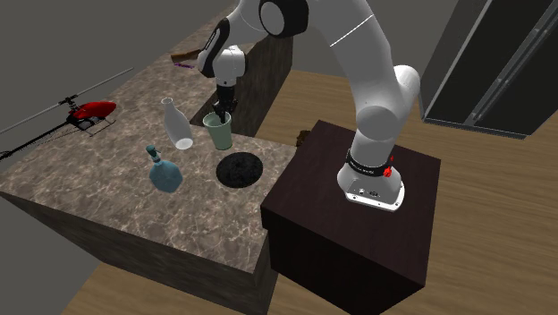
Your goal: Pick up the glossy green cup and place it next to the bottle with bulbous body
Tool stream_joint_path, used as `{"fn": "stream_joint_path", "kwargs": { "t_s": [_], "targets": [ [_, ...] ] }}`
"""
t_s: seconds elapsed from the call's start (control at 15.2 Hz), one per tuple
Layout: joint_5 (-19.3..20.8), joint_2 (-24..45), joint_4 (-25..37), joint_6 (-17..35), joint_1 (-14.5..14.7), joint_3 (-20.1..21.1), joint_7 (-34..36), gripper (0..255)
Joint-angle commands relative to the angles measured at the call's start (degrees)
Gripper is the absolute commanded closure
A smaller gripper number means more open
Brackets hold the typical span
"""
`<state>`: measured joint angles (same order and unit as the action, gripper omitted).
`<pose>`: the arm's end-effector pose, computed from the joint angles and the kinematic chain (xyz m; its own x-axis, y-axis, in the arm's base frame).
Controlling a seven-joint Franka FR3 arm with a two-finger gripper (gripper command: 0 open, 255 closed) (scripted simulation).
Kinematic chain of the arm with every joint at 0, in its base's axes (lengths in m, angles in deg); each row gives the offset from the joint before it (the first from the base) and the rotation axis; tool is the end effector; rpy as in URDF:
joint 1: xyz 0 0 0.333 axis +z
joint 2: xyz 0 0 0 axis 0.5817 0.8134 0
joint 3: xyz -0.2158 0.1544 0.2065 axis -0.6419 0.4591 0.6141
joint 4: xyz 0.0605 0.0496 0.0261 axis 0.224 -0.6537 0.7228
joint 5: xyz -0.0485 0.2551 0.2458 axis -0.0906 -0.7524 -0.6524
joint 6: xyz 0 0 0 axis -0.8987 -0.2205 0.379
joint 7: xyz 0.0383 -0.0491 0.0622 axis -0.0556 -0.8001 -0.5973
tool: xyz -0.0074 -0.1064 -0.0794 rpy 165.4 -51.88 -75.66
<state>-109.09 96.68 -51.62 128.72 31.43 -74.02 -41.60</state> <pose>0.6326 -0.1057 0.1474 0.9867 -0.1466 -0.0699 -0.1608 -0.9423 -0.2935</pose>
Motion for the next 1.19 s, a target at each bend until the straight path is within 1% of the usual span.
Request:
{"fn": "stream_joint_path", "kwargs": {
  "t_s": [0.0,0.33,0.59,1.12],
  "targets": [
    [-0.01,-0.02,0.02,0.01,0.00,0.00,-0.01,0],
    [0.00,-0.03,0.03,-0.01,0.00,0.00,0.01,0],
    [1.83,-4.82,-0.40,-4.54,-0.32,-1.58,1.01,0],
    [1.83,-4.82,-0.40,-4.54,-0.32,-1.58,1.01,0]
  ]
}}
